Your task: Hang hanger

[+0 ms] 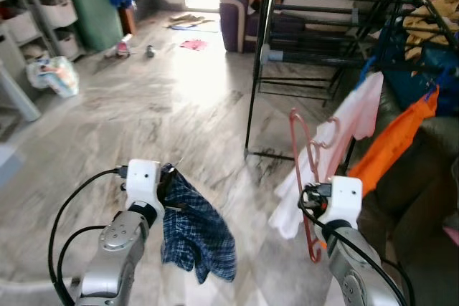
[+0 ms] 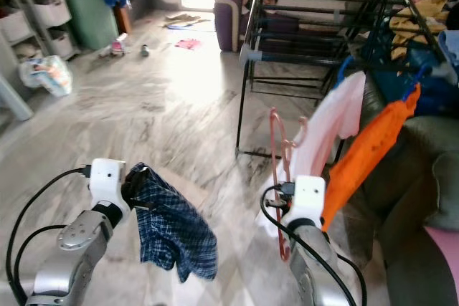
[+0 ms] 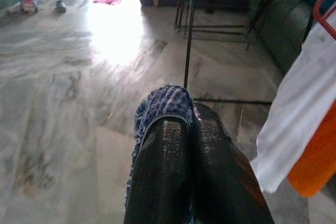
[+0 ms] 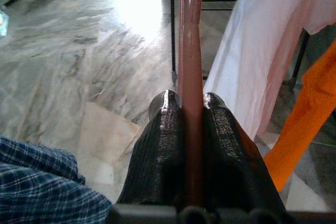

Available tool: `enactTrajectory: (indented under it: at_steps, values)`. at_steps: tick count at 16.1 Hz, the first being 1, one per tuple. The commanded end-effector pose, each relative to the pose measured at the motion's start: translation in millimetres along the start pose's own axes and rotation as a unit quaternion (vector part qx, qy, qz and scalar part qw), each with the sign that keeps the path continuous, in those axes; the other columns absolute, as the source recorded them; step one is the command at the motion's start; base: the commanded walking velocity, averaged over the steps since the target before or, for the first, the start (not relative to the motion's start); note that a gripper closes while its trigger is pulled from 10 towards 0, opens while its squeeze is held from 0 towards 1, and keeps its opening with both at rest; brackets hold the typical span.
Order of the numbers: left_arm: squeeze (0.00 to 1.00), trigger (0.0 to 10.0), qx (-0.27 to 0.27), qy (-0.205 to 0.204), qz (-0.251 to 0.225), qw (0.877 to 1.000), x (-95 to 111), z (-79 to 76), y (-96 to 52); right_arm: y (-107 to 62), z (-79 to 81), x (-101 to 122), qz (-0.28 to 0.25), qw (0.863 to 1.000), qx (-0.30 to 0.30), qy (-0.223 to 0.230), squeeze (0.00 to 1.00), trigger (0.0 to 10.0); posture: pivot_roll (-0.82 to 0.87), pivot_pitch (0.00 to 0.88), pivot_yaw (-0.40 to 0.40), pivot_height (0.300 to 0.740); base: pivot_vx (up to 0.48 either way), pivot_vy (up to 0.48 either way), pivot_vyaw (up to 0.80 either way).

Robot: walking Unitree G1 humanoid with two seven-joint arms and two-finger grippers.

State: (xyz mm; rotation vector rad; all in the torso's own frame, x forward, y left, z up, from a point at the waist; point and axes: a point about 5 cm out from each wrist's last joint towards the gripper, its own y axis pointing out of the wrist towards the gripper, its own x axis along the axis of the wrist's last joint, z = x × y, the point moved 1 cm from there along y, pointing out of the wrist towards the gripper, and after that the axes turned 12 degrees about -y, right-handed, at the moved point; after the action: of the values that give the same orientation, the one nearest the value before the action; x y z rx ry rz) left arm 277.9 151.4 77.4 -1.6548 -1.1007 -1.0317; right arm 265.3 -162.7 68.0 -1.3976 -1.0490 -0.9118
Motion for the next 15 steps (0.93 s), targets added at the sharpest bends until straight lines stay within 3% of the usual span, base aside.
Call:
enactTrajectory:
  at_steps: [1,3,5,10,12,15]
  values:
    - [0.00,10.0,-0.006,0.002,-0.004,1.000,1,-4.4,0.4,-4.5,-9.9,5,-0.009,1.000,-0.005,0.001,0.00,10.0,-0.01,0.016,0.002,0.740,-0.322,0.000,0.00]
    - [0.00,10.0,0.001,0.005,-0.004,1.000,1,0.4,-0.2,-8.6,-16.7,6,-0.013,1.000,-0.003,-0.006,0.00,10.0,-0.01,0.017,0.002,0.740,-0.322,0.000,0.00]
    - [0.00,10.0,0.009,0.007,-0.005,1.000,3,6.7,-0.3,-10.7,-33.5,5,-0.011,0.999,-0.027,-0.026,0.00,10.0,-0.02,0.015,0.002,0.740,-0.315,0.000,0.00]
    - [0.00,10.0,0.004,0.000,-0.012,1.000,5,3.6,2.0,-8.0,-28.0,5,-0.003,0.999,-0.025,-0.022,0.00,10.0,-0.02,0.027,0.007,0.740,-0.053,0.000,0.00]
    - [0.00,10.0,0.007,-0.008,-0.011,1.000,5,6.0,1.1,-10.4,-22.4,10,-0.025,0.999,-0.020,-0.019,0.00,10.0,-0.02,0.029,0.008,0.740,0.000,0.000,0.00]
    - [0.00,10.0,0.008,-0.009,-0.009,1.000,4,6.3,0.0,-7.1,-26.1,9,-0.024,0.997,-0.059,-0.043,0.00,10.0,-0.02,0.033,0.006,0.740,0.000,0.100,0.00]
